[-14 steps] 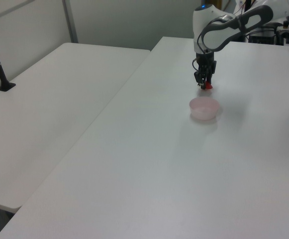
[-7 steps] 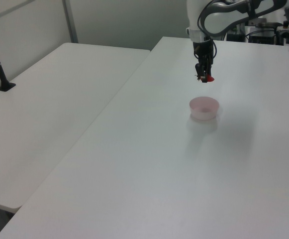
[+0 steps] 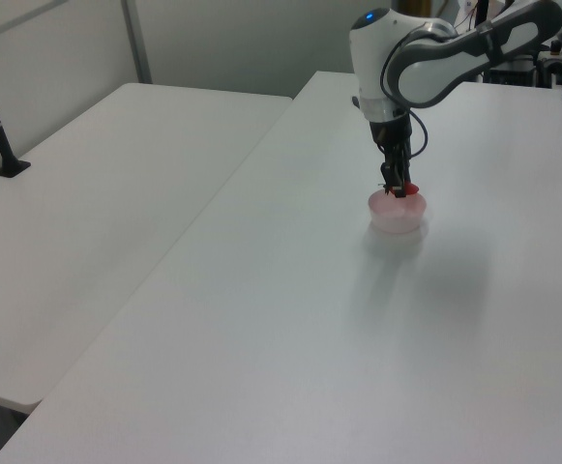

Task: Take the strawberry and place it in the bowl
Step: 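Lower the strawberry into the bowl and open the gripper, then raise the open gripper up away from the bowl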

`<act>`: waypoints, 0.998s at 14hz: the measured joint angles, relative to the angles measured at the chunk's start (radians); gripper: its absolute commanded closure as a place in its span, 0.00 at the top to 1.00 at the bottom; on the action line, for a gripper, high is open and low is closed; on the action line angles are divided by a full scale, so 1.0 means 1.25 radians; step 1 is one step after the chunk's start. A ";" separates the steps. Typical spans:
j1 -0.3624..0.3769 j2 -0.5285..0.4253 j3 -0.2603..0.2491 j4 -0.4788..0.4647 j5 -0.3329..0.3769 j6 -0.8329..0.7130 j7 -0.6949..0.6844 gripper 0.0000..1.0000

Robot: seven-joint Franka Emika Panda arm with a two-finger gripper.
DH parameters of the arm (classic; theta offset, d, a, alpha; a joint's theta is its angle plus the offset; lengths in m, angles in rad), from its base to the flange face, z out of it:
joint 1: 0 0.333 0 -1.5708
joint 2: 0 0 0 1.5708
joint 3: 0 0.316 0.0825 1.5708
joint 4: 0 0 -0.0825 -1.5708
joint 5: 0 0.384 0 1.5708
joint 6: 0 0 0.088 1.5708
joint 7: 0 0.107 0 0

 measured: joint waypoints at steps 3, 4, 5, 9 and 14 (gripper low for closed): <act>0.000 0.003 -0.001 -0.013 0.000 0.011 0.000 1.00; 0.000 0.005 -0.001 -0.015 0.000 0.012 0.000 1.00; 0.000 0.006 -0.001 -0.015 0.000 0.012 0.000 1.00; 0.000 -0.005 -0.001 -0.002 0.000 0.013 0.000 1.00; 0.015 -0.119 -0.001 0.039 0.000 -0.060 0.003 1.00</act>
